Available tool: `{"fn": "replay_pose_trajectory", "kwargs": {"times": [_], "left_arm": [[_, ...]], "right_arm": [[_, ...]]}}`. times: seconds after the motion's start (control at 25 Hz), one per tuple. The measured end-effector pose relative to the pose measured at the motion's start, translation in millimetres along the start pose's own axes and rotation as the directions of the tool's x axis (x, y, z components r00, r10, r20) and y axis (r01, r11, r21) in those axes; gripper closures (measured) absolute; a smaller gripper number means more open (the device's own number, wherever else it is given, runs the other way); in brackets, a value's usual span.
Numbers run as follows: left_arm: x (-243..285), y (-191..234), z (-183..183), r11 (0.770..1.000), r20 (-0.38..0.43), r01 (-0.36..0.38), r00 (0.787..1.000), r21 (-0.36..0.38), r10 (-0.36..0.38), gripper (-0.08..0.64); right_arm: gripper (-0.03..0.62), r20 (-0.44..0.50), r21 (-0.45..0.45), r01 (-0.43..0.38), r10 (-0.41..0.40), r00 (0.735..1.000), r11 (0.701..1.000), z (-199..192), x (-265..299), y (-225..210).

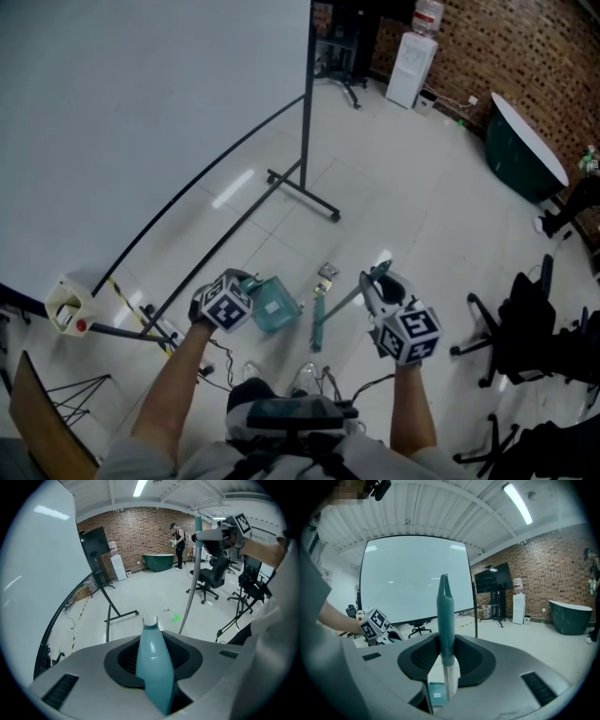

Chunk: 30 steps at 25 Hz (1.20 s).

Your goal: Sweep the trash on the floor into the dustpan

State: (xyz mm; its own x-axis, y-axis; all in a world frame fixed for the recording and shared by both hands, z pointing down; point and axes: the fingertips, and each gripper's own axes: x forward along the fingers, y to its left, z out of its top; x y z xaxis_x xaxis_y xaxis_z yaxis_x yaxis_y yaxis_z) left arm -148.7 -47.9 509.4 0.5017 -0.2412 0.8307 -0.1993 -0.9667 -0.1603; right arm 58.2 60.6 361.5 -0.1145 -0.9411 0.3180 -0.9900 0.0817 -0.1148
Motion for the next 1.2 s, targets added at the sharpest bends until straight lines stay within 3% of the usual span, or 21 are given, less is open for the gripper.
{"fn": "replay_pose_trajectory", "kwargs": {"times": [0.28, 0.68, 1.2], "left_arm": [[37, -1, -20, 0.999, -0.065, 0.030, 0.998, 0.022, -0.029, 0.453], [96, 9, -47, 0.993, -0.095, 0.112, 0.990, 0.037, -0.108, 0.453], [123, 13, -31, 0.986, -0.159, 0.157, 0.976, 0.061, -0.146, 0.454]], "right_arm": [[0.492, -0.076, -0.015, 0.002, -0.003, 0.997, 1.000, -25, 11, -19], [0.492, -0.165, -0.009, 0.093, -0.093, 0.982, 0.996, -50, 36, -39], [0.492, -0.188, -0.047, 0.163, -0.169, 0.968, 0.985, -54, 60, -90]]}}
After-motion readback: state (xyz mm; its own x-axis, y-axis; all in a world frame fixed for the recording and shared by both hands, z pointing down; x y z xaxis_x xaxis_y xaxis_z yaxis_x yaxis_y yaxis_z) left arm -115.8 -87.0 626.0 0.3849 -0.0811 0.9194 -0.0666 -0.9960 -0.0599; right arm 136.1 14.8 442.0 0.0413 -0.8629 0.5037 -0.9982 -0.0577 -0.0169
